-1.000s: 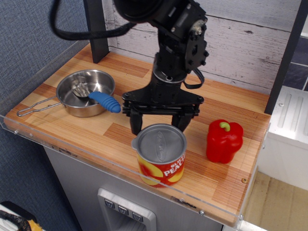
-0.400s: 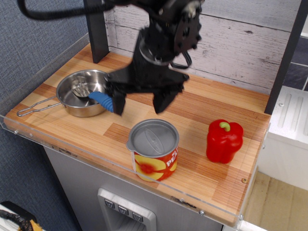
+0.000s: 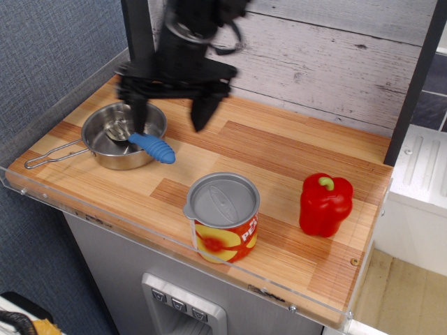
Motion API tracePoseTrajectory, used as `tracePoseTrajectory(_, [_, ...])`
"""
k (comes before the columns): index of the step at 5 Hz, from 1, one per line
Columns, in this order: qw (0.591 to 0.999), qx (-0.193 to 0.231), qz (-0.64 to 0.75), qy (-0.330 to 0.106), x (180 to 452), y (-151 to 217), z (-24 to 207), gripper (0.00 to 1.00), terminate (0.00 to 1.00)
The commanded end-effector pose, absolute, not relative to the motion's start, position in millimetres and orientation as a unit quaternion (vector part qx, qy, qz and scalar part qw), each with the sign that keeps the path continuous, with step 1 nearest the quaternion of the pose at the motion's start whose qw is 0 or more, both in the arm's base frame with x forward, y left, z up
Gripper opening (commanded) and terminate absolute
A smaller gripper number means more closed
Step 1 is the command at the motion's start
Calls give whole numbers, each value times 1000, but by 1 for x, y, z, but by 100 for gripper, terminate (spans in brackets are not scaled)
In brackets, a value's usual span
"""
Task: Move the tin to the front edge of the table
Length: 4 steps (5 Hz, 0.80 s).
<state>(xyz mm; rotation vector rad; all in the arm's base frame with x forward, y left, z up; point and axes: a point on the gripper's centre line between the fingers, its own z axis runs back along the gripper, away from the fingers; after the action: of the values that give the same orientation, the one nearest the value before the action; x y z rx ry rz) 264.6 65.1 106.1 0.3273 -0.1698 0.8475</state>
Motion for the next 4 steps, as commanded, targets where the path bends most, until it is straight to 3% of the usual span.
tracePoseTrajectory(1, [883,156,441,-52,242,105,134,100,0])
tracePoseTrajectory(2, [890,183,415,-42,234,119,139,100,0])
tracePoseTrajectory(3, [929,144,331,-85,218,137,142,100,0])
tracePoseTrajectory(4, [929,147,319,-118,209,145,144,100,0])
